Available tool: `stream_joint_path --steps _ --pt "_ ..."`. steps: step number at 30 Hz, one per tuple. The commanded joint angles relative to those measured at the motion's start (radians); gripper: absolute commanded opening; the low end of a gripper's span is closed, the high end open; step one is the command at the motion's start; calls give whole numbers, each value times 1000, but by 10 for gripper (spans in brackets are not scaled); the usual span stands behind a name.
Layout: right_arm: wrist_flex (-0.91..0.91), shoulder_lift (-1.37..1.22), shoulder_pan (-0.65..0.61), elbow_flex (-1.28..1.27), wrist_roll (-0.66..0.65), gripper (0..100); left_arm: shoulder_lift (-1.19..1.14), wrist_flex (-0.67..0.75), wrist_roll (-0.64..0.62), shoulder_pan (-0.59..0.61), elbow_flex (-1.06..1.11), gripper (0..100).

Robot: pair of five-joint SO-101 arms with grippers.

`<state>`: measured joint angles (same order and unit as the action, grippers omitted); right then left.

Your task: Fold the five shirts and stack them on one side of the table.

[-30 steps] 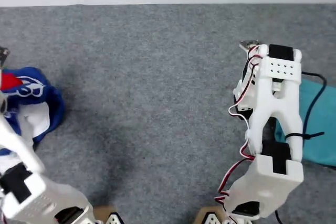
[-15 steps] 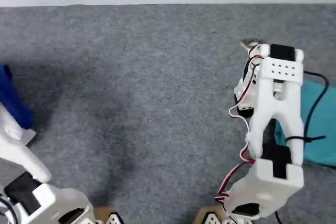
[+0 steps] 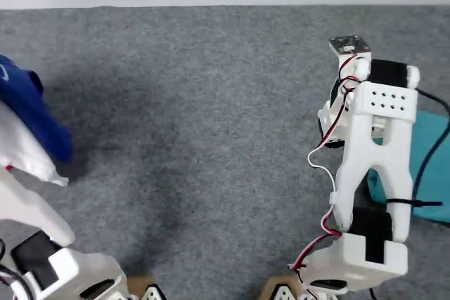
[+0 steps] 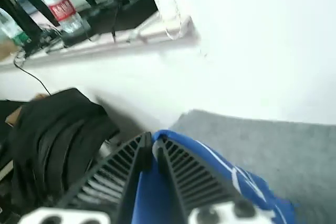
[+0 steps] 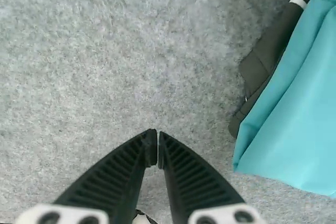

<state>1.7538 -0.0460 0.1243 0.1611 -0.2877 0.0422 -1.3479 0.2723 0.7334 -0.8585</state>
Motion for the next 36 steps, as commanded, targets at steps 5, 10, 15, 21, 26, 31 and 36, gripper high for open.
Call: stream_joint_path --steps 5,10,15,21,26,31,36 --pt "44 53 -8 5 9 10 -166 0 114 158 303 5" --pt "44 53 -8 5 9 10 -311 -32 284 253 355 56" --pt "44 53 -25 5 8 10 -295 -186 301 259 203 180" --pt "44 53 -105 5 9 10 -226 -408 356 149 90 209" --pt "44 53 -139 5 9 10 -155 -408 480 130 375 210" --pt "44 51 -133 5 9 10 -158 -404 580 129 651 208" --pt "44 51 -133 5 9 10 -230 -327 589 130 723 207"
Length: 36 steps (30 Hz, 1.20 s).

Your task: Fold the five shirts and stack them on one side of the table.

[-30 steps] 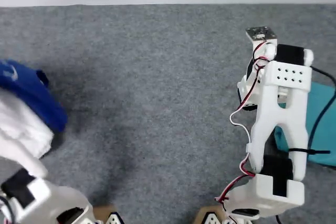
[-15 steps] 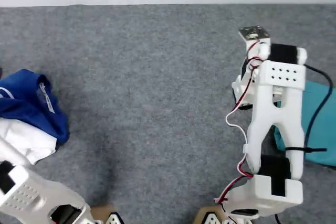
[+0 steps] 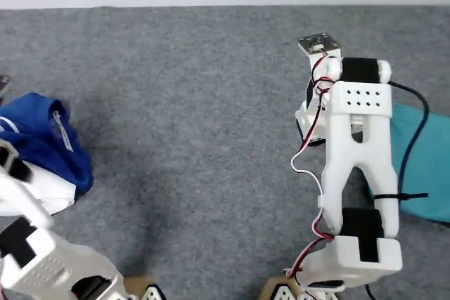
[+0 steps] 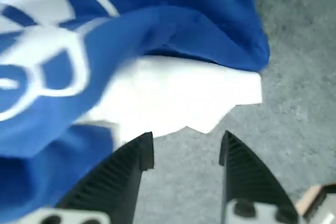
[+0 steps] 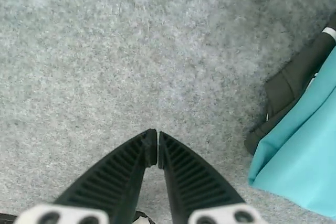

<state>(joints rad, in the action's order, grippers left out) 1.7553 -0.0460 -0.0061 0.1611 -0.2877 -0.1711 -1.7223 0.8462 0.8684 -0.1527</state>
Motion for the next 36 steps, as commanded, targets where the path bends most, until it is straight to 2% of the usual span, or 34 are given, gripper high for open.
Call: stream_joint_path --steps 1,12,14,17,18,28,33,36 --pt "42 51 -2 5 9 10 -41 58 17 -3 19 207" --pt "42 51 -2 5 9 10 -353 249 11 -6 15 205" --pt "42 51 -2 5 9 10 -373 287 -26 -9 13 170" --pt "42 51 -2 5 9 10 -353 313 -40 -20 12 34" --pt "42 53 -2 5 9 10 -333 318 -41 -25 12 0" --pt "42 53 -2 5 6 10 213 324 -132 -11 -85 3" --pt "42 53 -2 5 6 10 373 470 -400 -6 -265 4" --pt "42 53 -2 5 6 10 397 505 -499 -20 -403 5"
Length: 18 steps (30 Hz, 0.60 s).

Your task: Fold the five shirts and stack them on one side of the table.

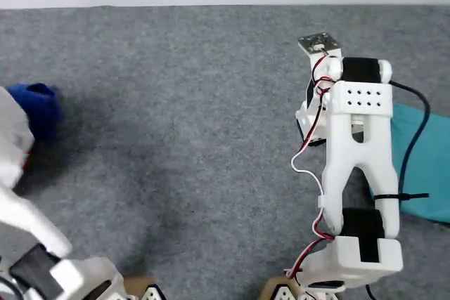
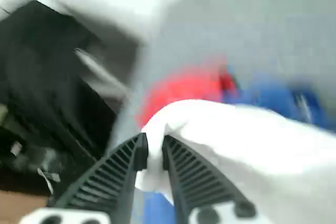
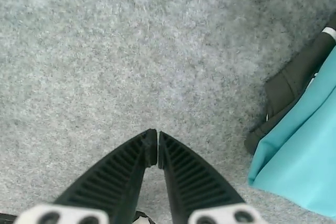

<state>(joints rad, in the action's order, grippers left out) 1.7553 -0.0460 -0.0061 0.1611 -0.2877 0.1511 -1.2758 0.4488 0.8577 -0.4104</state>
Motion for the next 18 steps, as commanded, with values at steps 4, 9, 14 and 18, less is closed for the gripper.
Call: stream_joint_path --steps 4,9,14,18 --pt "42 59 -2 5 6 10 77 55 -152 -95 -314 5" --pt "42 61 -2 5 6 10 77 55 -152 -288 -404 6" --pt "42 61 -2 5 6 10 71 -26 -149 -529 -380 6" --pt "44 61 -2 5 6 10 37 -209 -135 -747 -225 7"
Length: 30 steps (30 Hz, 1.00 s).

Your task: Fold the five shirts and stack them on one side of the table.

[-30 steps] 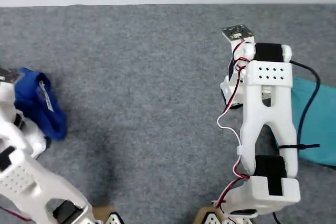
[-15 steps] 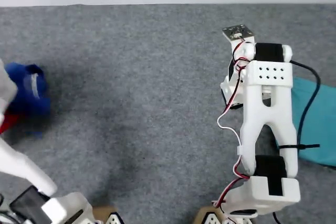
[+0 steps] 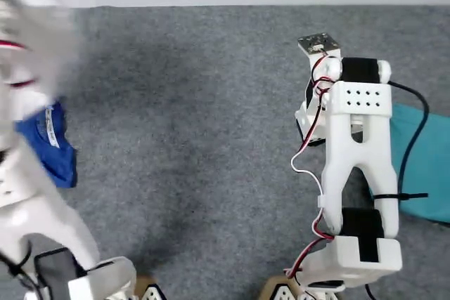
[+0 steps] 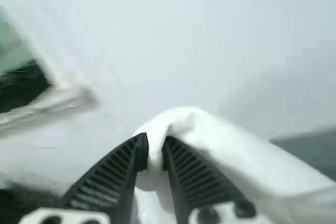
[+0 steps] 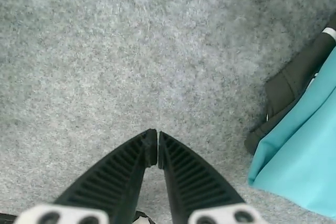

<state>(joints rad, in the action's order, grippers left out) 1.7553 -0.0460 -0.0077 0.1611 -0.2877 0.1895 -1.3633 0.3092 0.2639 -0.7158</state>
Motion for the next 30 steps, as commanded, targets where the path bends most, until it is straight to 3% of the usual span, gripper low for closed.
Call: stream_joint_path --steps 1,4,6,10,15,23,30 --pt "44 61 -1 5 6 10 -21 -169 26 -206 140 8" --pt "44 62 -1 5 6 10 -92 -293 109 -325 326 39" --pt "44 62 -1 5 5 10 -130 -324 92 -361 420 90" --pt "44 62 -1 6 5 10 -143 -350 83 -348 430 148" --pt "42 62 -21 12 5 14 -86 -391 106 -311 357 152" --pt "41 62 -136 12 5 15 -68 -382 196 -321 682 152" --pt "41 53 -139 12 5 16 -68 -218 195 -430 1010 152"
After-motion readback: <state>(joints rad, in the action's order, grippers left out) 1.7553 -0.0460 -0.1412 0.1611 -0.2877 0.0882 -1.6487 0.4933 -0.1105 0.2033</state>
